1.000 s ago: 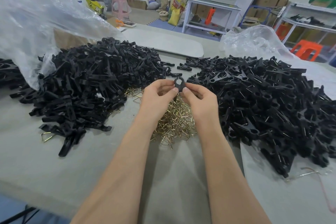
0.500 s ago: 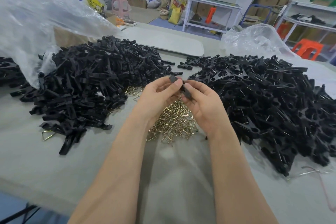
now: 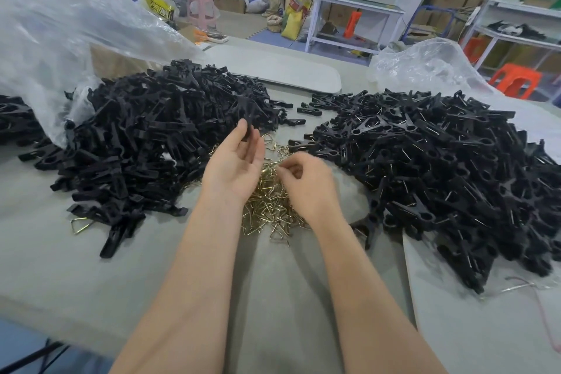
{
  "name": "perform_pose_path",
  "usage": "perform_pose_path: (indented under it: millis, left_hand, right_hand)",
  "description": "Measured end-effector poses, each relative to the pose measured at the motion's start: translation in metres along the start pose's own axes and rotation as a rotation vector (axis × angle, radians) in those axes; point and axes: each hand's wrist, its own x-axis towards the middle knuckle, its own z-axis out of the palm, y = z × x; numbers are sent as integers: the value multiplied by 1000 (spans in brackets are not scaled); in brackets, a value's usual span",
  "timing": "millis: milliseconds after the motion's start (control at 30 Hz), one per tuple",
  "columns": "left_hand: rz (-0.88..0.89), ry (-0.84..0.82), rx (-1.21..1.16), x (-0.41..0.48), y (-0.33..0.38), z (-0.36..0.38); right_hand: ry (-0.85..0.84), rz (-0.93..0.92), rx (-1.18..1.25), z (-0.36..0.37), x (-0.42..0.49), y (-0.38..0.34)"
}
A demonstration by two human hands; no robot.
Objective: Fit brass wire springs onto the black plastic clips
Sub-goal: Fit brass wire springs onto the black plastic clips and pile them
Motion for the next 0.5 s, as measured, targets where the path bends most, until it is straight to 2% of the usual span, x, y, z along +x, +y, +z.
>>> perform_pose_path:
  millis: [100, 267, 367, 500]
  left_hand:
    - [-14, 5, 96, 2, -1, 0]
    - [-43, -47, 133, -1, -5, 4]
    - [-55, -68, 134, -2, -5, 3]
    - [-30, -42, 223, 0, -4, 1]
  right_hand:
    - [96, 5, 251, -16, 3, -1]
    - [31, 60, 499, -31, 1, -1]
    - [-21, 47, 367, -27, 1, -1]
    - [58, -41, 153, -24, 3, 2]
